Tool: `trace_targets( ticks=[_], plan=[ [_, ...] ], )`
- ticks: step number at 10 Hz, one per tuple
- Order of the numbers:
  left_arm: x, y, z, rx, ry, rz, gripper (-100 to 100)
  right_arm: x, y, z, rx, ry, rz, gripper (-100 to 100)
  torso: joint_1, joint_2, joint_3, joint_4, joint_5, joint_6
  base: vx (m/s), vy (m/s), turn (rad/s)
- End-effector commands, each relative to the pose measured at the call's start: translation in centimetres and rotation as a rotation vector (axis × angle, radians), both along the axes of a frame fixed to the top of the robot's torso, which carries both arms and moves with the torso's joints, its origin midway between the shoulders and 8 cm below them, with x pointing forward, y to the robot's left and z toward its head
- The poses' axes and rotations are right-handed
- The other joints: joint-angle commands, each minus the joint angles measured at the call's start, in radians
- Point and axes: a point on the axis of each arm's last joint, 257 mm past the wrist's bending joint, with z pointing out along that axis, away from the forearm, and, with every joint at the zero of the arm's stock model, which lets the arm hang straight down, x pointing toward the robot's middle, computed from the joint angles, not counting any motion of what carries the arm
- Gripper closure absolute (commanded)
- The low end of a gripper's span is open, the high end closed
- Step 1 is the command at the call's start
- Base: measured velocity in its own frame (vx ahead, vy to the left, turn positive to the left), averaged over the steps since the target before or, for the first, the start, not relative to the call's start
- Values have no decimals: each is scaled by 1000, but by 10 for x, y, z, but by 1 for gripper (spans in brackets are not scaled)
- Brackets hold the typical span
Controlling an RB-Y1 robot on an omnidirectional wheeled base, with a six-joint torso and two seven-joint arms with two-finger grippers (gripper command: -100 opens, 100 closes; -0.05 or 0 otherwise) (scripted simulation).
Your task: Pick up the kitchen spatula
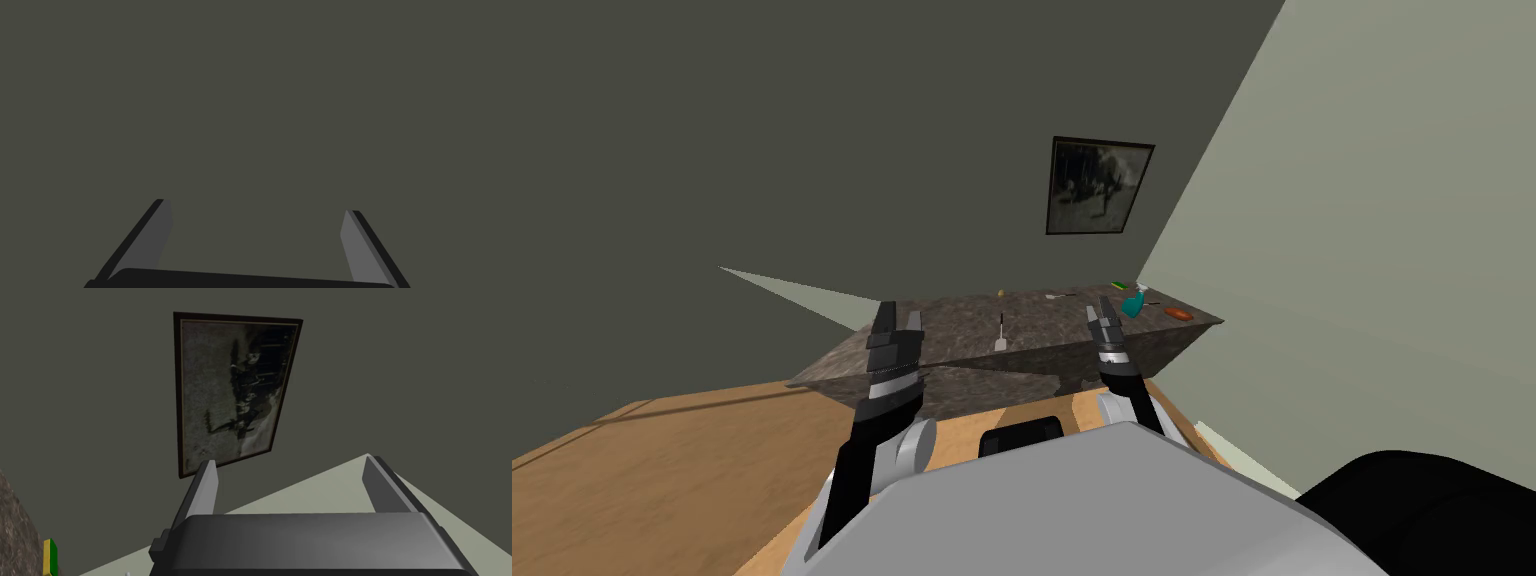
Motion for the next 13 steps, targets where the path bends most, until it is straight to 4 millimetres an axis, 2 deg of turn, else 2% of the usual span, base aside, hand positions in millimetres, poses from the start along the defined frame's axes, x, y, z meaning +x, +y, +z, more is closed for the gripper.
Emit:
trace_targets(
  ticks=[1, 5, 13],
  plan=[
    [4, -4, -3, 22, 16, -21, -100, 0, 0, 0, 0, 0, 0, 0, 0, 0, 0, 0, 0, 0, 2, 1, -54],
    [23, -15, -21, 72, 92, -94, -100, 0, 0, 0, 0, 0, 0, 0, 1, -1, 0, 0, 0, 0, 7, 7, -51],
    [77, -34, -71, 150, 321, -252, -100, 0, 0, 0, 0, 0, 0, 0, 1, -2, -1, 0, 0, 0, 16, 14, -108]
  ],
)
